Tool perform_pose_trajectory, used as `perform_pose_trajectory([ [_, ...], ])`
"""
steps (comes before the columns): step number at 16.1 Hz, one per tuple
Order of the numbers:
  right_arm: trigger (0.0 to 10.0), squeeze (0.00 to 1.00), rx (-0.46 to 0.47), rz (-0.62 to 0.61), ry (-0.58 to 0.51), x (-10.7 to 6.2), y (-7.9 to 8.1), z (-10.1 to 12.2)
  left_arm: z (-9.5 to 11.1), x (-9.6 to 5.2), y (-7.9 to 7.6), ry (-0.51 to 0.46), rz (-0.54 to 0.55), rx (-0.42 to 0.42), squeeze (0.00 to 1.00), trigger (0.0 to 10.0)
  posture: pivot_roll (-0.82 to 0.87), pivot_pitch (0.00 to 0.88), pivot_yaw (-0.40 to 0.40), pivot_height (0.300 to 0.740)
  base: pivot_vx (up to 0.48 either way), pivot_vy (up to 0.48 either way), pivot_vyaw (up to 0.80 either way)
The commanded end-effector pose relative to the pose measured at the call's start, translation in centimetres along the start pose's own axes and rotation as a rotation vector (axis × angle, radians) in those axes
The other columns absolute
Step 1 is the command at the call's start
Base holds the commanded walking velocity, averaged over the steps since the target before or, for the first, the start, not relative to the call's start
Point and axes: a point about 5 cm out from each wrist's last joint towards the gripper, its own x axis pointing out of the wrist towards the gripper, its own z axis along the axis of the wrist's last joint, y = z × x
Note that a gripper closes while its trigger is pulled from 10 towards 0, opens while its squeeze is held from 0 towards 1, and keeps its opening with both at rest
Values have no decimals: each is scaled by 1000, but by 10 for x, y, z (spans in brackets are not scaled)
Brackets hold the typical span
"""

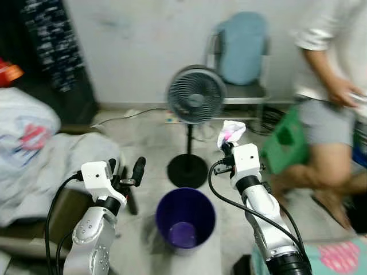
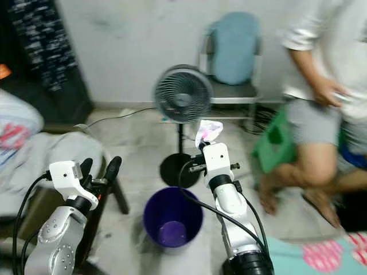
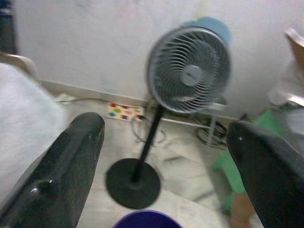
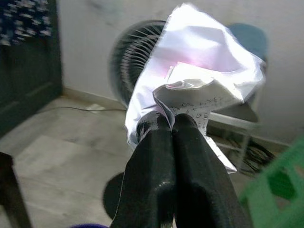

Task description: Clean up the room

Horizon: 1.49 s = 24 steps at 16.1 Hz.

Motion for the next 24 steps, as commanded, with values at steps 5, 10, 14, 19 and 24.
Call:
perform_pose_trajectory([
  [5,10000,0,1,-13,9,-1,-3,-1,1,0,-4,-7,-35,-11,0,10000,-131,0,-6,740,53,0,0],
  [10,10000,0,-4,-8,7,0,-2,-1,2,0,-4,-8,-39,-7,0,10000,-129,0,-5,740,317,0,0],
  [14,10000,0,-7,-6,4,1,-2,0,2,0,-3,-9,-42,-5,0,10000,-128,0,-5,740,362,0,0],
  [19,10000,0,-7,3,-6,2,0,1,1,1,-1,-2,-19,11,0,10000,-125,0,-9,740,274,0,0],
  [24,10000,0,-2,8,-11,6,4,3,2,2,8,-1,36,40,0,10000,-119,0,-11,740,0,0,0],
])
